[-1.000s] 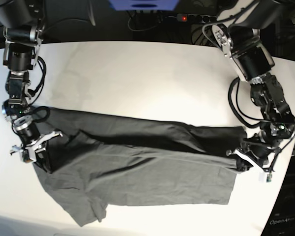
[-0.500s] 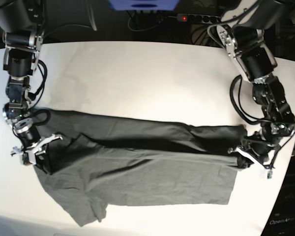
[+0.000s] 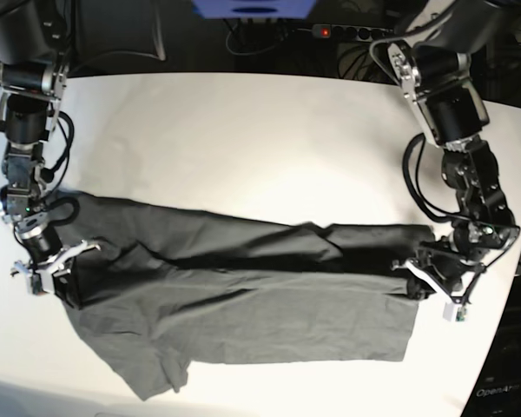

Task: Fold the T-shirt properly
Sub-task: 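Lower the folded edge onto the shirt and open both grippers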

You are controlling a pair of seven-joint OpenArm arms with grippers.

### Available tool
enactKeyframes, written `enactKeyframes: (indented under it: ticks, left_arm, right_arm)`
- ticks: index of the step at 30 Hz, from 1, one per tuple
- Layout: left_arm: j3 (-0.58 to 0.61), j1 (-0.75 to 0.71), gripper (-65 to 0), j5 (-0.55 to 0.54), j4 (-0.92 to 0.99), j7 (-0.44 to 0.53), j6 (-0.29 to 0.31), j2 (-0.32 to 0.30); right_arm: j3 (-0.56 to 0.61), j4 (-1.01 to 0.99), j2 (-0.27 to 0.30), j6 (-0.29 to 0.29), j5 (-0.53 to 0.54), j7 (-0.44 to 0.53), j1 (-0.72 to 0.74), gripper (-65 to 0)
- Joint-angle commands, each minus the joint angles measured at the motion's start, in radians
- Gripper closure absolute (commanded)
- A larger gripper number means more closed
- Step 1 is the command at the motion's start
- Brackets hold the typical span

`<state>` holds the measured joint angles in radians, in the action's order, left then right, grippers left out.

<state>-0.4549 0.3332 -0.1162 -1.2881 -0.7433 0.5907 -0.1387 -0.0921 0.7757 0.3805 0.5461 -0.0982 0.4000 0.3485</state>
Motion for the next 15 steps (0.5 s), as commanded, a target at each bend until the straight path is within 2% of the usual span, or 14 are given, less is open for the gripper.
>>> enactKeyframes:
  ticks: [1,3,15]
  left_arm:
    - [0.000,0.028,-2.3,-0.017,-0.014,0.038,-0.001,-0.012]
    - [0.000,0.028,-2.3,-0.017,-0.014,0.066,-0.001,-0.011]
    - [-0.005,0.020,-2.3,-0.017,-0.014,0.072,-0.001,-0.028]
  right_arm:
    - [-0.005,0.015,0.016,-0.007,0.021,0.033,0.030,-3.2]
    - [-0.005,0.014,0.015,-0.007,0.021,0.033,0.030,-3.2]
    - [-0.007,0.014,-0.007,-0.007,0.021,0.033,0.005,-3.5]
